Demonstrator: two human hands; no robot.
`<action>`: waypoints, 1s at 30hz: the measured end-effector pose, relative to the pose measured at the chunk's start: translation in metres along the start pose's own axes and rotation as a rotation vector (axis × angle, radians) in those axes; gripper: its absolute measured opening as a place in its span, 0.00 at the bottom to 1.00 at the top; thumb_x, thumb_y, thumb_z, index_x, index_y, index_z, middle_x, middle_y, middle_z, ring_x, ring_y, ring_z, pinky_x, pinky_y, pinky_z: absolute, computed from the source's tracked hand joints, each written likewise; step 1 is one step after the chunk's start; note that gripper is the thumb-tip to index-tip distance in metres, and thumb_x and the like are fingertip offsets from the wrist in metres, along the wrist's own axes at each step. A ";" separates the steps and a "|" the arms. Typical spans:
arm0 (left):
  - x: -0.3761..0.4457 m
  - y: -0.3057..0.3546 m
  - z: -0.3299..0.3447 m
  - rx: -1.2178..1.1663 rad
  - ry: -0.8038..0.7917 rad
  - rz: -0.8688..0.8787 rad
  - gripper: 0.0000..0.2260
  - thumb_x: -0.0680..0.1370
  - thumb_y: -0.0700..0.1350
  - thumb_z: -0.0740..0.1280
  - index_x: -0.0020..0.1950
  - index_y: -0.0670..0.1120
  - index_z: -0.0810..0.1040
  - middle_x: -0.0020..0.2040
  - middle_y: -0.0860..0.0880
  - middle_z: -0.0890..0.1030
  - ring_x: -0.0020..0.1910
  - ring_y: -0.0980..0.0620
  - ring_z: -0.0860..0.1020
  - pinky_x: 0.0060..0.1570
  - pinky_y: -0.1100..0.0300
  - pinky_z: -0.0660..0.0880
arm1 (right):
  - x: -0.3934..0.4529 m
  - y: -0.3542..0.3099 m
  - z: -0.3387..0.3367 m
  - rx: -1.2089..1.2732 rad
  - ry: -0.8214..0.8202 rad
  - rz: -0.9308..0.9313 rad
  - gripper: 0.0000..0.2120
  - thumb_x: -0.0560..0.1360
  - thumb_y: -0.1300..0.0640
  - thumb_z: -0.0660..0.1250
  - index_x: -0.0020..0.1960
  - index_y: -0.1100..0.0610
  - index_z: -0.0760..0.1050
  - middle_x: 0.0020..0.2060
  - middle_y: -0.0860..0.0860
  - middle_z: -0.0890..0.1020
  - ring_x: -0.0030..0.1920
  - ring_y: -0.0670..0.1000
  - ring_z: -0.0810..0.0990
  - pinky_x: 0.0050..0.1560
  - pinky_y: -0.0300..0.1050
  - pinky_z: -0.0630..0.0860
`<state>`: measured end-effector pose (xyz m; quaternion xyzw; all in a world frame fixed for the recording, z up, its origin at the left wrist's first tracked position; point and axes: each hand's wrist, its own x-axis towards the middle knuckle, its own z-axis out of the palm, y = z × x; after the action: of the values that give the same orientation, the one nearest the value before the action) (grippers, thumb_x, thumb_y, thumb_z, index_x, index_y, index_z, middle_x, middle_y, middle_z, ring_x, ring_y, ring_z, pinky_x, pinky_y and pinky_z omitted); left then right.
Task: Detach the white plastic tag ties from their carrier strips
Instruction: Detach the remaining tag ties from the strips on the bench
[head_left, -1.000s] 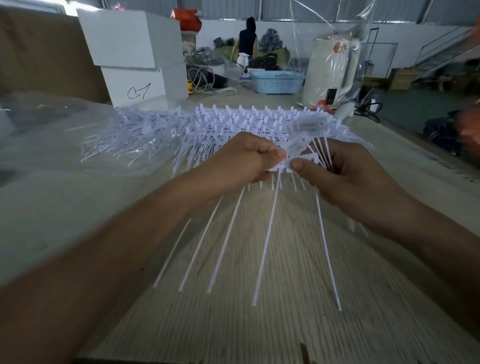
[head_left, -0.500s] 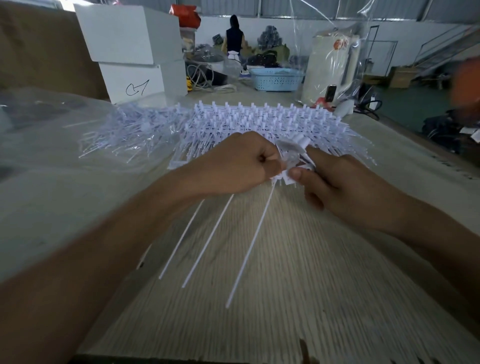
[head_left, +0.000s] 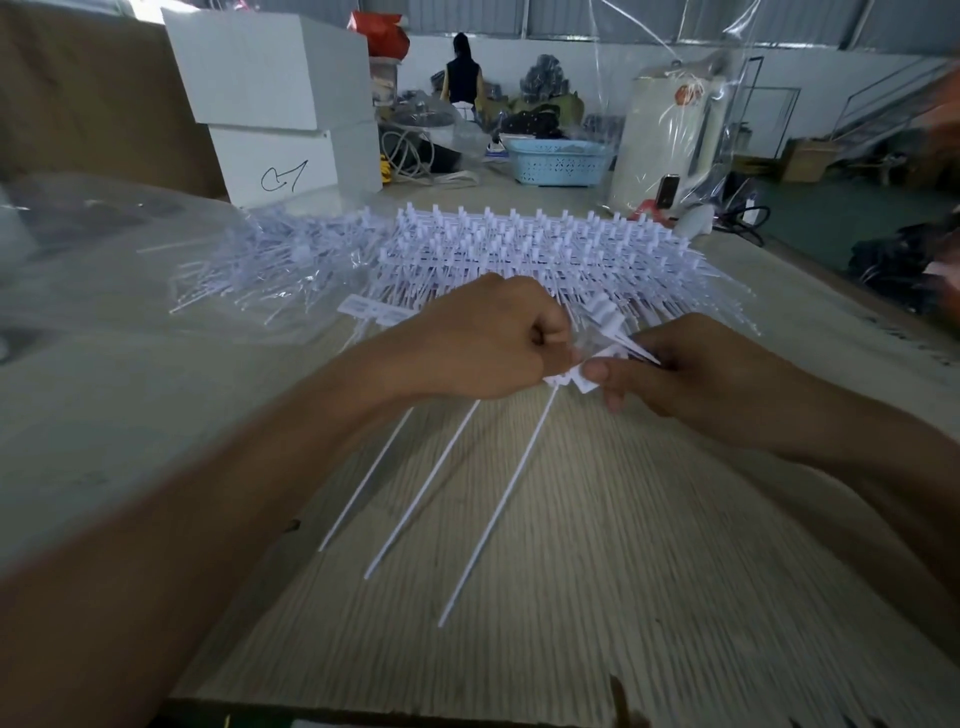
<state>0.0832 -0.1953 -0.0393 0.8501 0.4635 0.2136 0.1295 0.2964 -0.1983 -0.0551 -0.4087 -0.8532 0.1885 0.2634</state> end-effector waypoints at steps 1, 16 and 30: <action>0.000 0.000 0.000 0.006 0.003 0.001 0.15 0.80 0.50 0.68 0.36 0.44 0.80 0.28 0.53 0.77 0.28 0.59 0.74 0.37 0.60 0.73 | -0.001 0.000 -0.001 0.045 -0.016 0.016 0.21 0.75 0.42 0.65 0.31 0.55 0.78 0.20 0.48 0.69 0.21 0.43 0.64 0.26 0.33 0.62; -0.002 -0.001 0.001 -0.211 0.001 -0.138 0.13 0.84 0.47 0.63 0.42 0.46 0.80 0.36 0.46 0.82 0.34 0.51 0.78 0.41 0.56 0.74 | -0.002 0.010 -0.006 0.314 0.075 0.231 0.24 0.82 0.44 0.60 0.30 0.53 0.71 0.24 0.52 0.72 0.25 0.50 0.65 0.27 0.37 0.66; 0.002 -0.003 0.010 -0.440 0.183 -0.019 0.02 0.77 0.41 0.73 0.50 0.46 0.82 0.42 0.46 0.83 0.39 0.48 0.83 0.45 0.53 0.82 | 0.000 -0.006 0.001 0.606 0.176 0.412 0.20 0.79 0.43 0.65 0.34 0.52 0.81 0.23 0.46 0.64 0.23 0.45 0.60 0.23 0.37 0.57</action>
<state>0.0871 -0.1923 -0.0485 0.7741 0.4235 0.3846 0.2709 0.2918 -0.2019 -0.0524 -0.4898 -0.6328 0.4456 0.4012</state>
